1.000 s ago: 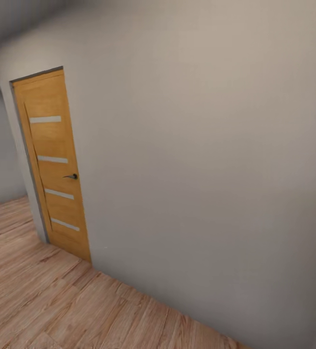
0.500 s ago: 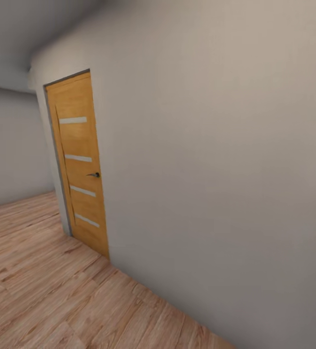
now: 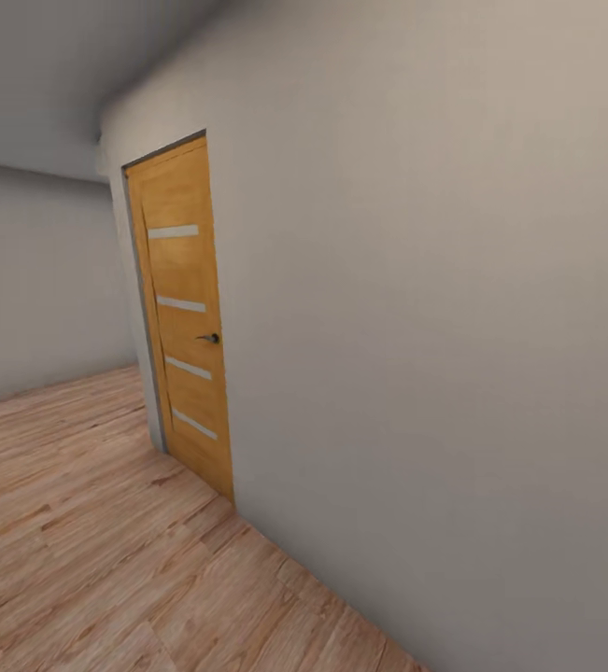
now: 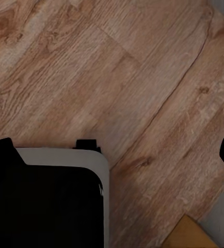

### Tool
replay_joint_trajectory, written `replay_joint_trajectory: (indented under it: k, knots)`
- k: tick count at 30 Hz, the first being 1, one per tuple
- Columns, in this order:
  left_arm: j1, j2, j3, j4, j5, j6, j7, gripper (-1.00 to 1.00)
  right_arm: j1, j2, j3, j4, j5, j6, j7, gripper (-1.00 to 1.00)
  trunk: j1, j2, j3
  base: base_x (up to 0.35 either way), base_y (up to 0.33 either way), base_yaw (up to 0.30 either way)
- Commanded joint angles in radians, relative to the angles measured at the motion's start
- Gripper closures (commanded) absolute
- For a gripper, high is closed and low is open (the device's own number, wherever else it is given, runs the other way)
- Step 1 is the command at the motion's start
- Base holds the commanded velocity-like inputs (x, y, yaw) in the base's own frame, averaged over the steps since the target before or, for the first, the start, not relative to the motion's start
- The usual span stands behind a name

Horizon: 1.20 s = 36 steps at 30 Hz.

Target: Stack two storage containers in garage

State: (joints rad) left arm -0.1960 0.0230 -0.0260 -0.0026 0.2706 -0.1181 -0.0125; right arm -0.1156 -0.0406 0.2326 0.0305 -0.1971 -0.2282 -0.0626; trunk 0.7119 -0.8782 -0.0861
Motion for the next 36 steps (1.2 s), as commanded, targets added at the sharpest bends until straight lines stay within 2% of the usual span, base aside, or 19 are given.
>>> replay_joint_trajectory:
  k: [1, 8, 36]
  knots:
    - [-0.001, 0.000, -0.003, 0.001, 0.007, -0.003, -0.001, -1.00, -0.002, 0.001, 0.008, 0.003, -0.010, -0.006, -0.001, -1.00, 0.001, -0.001, -0.002, 0.222, 0.000, 0.019]
    - [-0.001, 0.000, -0.003, 0.001, 0.007, -0.003, -0.001, -1.00, -0.001, 0.001, 0.009, 0.003, -0.011, -0.004, -0.001, -1.00, 0.001, -0.001, -0.002, 0.222, 0.000, 0.131]
    - [-0.001, 0.000, -0.003, 0.001, 0.007, -0.003, -0.001, -1.00, -0.001, 0.001, 0.010, 0.003, -0.011, -0.002, -0.001, -1.00, 0.001, -0.001, -0.002, 0.222, 0.000, 0.267]
